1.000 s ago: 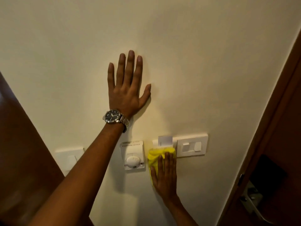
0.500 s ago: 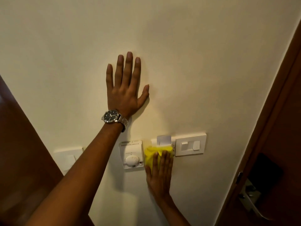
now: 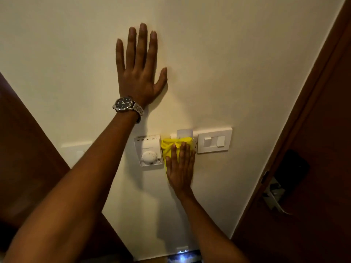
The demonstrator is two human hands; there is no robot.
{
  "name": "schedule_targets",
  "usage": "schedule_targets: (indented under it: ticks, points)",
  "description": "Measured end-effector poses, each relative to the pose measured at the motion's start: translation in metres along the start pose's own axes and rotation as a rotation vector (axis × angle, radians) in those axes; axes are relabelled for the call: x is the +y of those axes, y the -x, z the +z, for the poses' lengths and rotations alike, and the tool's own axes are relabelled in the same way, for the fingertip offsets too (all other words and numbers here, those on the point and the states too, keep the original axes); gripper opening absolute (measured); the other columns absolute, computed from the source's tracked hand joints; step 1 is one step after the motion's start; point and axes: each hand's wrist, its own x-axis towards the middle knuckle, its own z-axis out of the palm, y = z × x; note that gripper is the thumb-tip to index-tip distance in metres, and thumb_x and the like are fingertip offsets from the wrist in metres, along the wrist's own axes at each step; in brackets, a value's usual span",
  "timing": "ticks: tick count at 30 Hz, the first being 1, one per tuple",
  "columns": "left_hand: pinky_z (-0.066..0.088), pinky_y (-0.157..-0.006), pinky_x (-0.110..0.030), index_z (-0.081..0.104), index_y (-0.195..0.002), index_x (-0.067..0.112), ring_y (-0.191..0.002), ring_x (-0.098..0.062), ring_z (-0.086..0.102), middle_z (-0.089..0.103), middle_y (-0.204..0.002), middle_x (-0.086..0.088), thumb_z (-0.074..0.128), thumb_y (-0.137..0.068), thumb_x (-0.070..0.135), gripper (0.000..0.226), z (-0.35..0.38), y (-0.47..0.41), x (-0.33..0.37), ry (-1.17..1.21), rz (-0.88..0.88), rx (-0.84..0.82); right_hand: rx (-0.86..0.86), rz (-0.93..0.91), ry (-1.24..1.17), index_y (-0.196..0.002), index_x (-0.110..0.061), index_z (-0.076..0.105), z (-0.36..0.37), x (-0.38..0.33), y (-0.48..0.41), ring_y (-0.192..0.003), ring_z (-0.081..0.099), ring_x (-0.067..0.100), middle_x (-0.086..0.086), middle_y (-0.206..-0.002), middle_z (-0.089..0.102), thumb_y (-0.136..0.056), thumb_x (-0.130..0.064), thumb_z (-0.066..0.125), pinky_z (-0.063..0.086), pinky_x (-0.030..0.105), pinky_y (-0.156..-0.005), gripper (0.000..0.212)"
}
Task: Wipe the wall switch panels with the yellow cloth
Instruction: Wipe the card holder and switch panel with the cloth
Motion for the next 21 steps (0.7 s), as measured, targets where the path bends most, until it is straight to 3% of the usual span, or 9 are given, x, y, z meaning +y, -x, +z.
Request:
schedule_targets:
  ticks: [2, 4, 7, 10, 12, 17, 21]
  points:
    - [0.020, -0.129, -0.058, 0.027, -0.165, 0.013, -0.157, -0.039, 0.029, 0.033, -0.169, -0.018, 0.036, -0.106, 0.060, 0.076, -0.002, 0.001, 0.000, 0.002, 0.002, -0.016, -0.033, -0.037, 0.064, -0.161, -0.011, 0.013, -0.006, 0.007, 0.017, -0.156, 0.008, 0.037, 0.020, -0.159, 0.026, -0.103, -0.038, 0.048, 0.042, 0.059, -0.112, 0.073]
    - [0.020, -0.129, -0.059, 0.027, -0.165, 0.013, -0.157, -0.039, 0.029, 0.032, -0.169, -0.019, 0.035, -0.107, 0.060, 0.076, -0.006, -0.001, 0.001, 0.008, 0.006, -0.035, -0.072, -0.045, 0.125, -0.161, -0.011, 0.016, -0.010, 0.004, 0.021, -0.157, -0.006, 0.033, 0.018, -0.165, 0.013, -0.105, -0.041, 0.043, 0.031, 0.054, -0.118, 0.069]
    - [0.022, -0.129, -0.060, 0.026, -0.166, 0.013, -0.158, -0.039, 0.029, 0.031, -0.170, -0.018, 0.037, -0.107, 0.059, 0.075, -0.006, 0.001, 0.001, 0.001, 0.008, -0.038, -0.106, 0.057, 0.047, -0.151, -0.011, 0.041, -0.015, -0.011, -0.003, -0.155, 0.012, 0.036, 0.020, -0.159, 0.028, -0.102, -0.045, 0.046, 0.019, 0.053, -0.122, 0.060]
    - [0.023, -0.129, -0.061, 0.024, -0.166, 0.013, -0.158, -0.039, 0.027, 0.030, -0.170, -0.018, 0.037, -0.107, 0.058, 0.075, -0.007, 0.000, 0.001, -0.008, 0.017, -0.044, -0.121, 0.071, 0.048, -0.149, -0.013, 0.042, -0.018, -0.012, -0.007, -0.149, 0.032, 0.038, 0.021, -0.154, 0.042, -0.102, -0.044, 0.046, 0.031, 0.058, -0.119, 0.056]
    - [0.021, -0.129, -0.061, 0.023, -0.167, 0.013, -0.159, -0.040, 0.026, 0.028, -0.171, -0.019, 0.037, -0.108, 0.057, 0.075, -0.009, 0.002, -0.001, 0.003, 0.028, -0.065, -0.149, 0.043, 0.075, -0.148, -0.014, 0.045, -0.020, -0.005, 0.014, -0.149, 0.032, 0.038, 0.020, -0.153, 0.045, -0.101, -0.044, 0.045, 0.032, 0.058, -0.118, 0.055]
    - [0.020, -0.130, -0.059, 0.025, -0.166, 0.012, -0.159, -0.039, 0.025, 0.028, -0.171, -0.019, 0.036, -0.109, 0.054, 0.073, -0.011, 0.014, -0.001, 0.012, 0.047, -0.065, -0.193, 0.119, -0.005, -0.152, -0.015, 0.037, -0.021, -0.017, 0.000, -0.149, 0.027, 0.037, 0.018, -0.159, 0.030, -0.103, -0.049, 0.038, 0.015, 0.054, -0.122, 0.060]
    - [0.018, -0.130, -0.058, 0.025, -0.166, 0.012, -0.159, -0.038, 0.024, 0.029, -0.170, -0.018, 0.037, -0.108, 0.055, 0.073, -0.010, 0.014, -0.002, -0.008, 0.046, -0.070, -0.200, 0.085, 0.017, -0.154, -0.016, 0.034, -0.017, -0.009, 0.010, -0.149, 0.033, 0.039, 0.018, -0.160, 0.032, -0.103, -0.048, 0.039, 0.028, 0.059, -0.119, 0.061]
